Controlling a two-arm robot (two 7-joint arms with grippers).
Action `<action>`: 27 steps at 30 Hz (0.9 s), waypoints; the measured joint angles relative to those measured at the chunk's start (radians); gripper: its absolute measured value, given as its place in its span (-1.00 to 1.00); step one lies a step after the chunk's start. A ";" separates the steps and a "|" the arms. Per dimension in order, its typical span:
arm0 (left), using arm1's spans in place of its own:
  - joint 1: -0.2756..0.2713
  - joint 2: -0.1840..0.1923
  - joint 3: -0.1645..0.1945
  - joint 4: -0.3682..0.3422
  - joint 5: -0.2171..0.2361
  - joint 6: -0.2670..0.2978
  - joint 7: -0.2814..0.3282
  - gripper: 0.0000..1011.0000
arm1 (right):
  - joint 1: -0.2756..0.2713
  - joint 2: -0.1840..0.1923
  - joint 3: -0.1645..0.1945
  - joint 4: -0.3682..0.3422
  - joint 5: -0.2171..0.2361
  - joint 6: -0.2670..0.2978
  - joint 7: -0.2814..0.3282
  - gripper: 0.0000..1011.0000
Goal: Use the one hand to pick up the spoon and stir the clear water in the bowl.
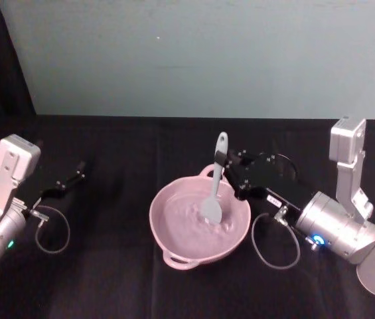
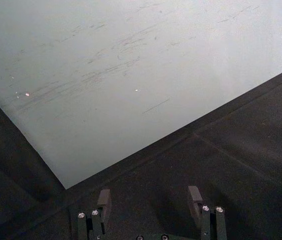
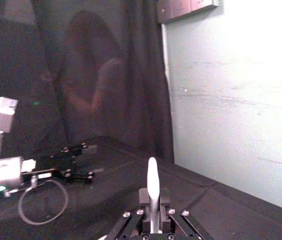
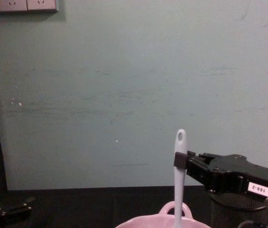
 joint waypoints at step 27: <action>0.000 0.000 0.000 0.000 0.000 0.000 0.000 0.99 | 0.040 -0.073 -0.082 0.020 0.006 -0.004 0.033 -0.78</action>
